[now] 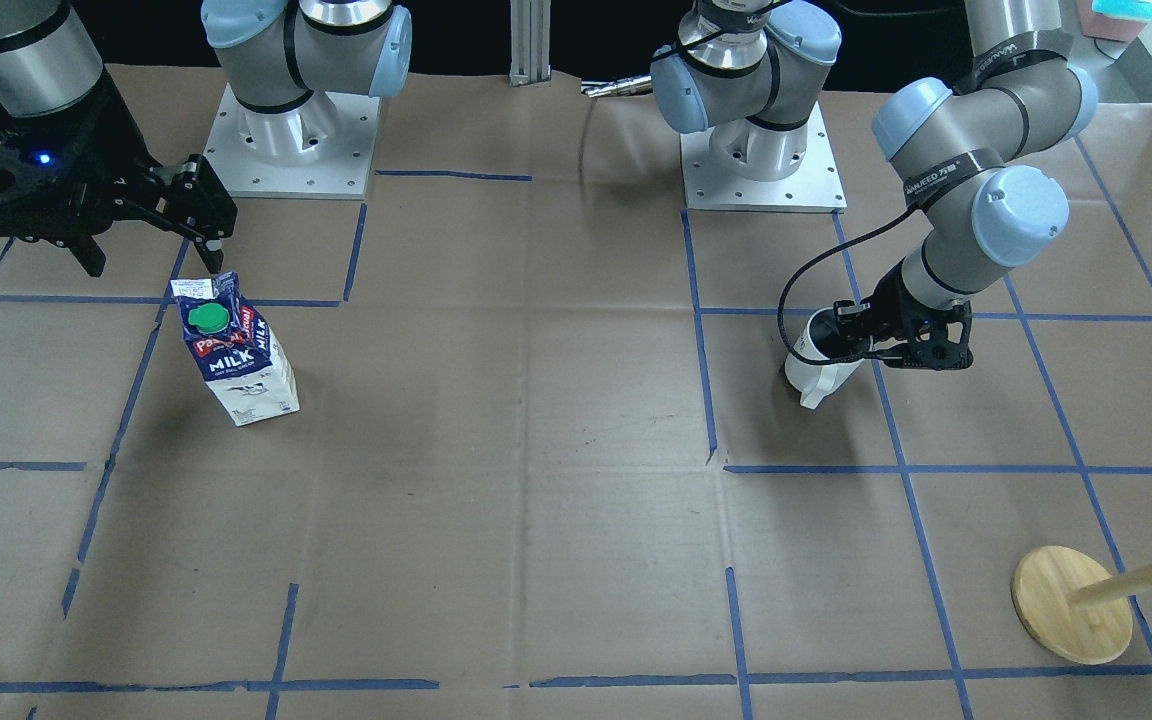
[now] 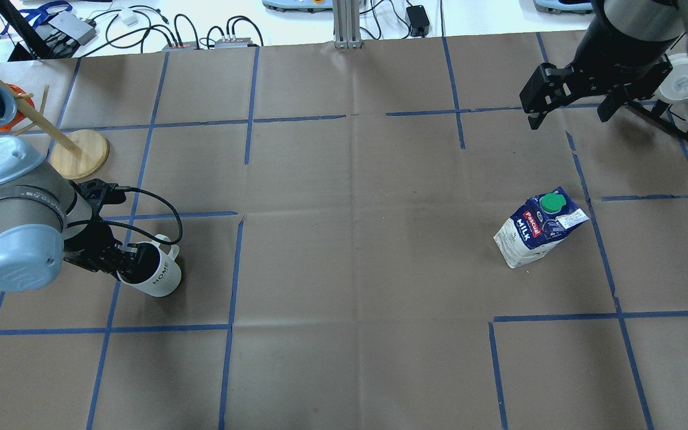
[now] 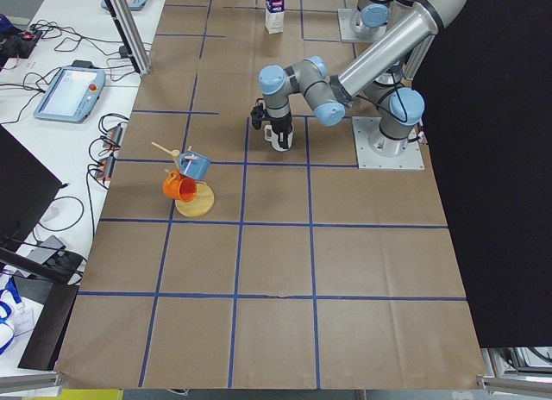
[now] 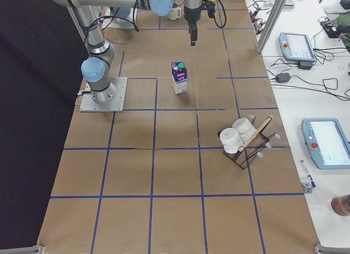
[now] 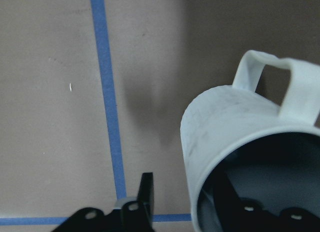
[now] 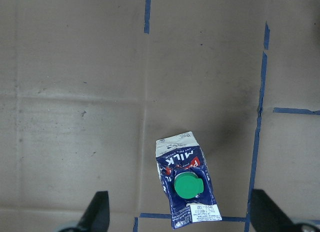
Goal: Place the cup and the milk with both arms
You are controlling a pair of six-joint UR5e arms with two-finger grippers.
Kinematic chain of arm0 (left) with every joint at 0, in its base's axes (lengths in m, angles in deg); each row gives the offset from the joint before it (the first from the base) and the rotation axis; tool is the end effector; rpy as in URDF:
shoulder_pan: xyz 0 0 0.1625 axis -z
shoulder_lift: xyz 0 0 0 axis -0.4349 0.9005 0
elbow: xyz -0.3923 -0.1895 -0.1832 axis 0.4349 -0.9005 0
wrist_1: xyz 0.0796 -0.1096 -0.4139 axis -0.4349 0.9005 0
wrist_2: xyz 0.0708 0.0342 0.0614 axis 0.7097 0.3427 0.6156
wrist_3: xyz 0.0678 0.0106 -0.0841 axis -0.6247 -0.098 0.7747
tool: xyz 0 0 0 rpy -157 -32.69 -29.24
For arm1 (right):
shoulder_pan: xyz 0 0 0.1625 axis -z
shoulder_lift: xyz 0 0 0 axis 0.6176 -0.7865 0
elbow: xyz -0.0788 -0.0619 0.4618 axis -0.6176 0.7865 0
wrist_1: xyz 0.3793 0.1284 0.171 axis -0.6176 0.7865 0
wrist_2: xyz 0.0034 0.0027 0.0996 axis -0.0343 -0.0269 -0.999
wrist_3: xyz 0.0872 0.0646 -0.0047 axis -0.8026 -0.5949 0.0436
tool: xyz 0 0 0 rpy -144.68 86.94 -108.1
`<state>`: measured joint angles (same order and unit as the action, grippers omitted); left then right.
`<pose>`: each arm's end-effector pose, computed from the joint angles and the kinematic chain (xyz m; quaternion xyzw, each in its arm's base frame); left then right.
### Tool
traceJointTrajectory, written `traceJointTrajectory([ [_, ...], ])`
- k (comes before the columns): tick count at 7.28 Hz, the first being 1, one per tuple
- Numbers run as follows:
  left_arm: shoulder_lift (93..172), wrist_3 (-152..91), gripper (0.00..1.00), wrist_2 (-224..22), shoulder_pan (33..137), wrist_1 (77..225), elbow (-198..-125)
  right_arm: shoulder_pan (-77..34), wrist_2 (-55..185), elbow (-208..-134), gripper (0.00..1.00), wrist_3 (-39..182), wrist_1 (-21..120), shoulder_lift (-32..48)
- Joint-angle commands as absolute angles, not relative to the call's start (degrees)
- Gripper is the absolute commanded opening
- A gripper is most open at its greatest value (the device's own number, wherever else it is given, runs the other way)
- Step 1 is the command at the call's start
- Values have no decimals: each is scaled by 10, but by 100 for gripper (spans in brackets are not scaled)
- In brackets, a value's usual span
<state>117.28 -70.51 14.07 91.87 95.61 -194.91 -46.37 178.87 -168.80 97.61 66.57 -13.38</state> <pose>0.0622 -0.4531 0.2497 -0.0126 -0.9958 -0.0903 0.0077 0.0828 -0.5219 0.5345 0.0332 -0.9989 0.0311 0.0081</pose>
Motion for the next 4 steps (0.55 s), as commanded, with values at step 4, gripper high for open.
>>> traceJointTrajectory([
  [4, 1174, -668, 0, 136, 952, 977, -1882, -464, 1788, -1686, 100, 976, 665, -133],
])
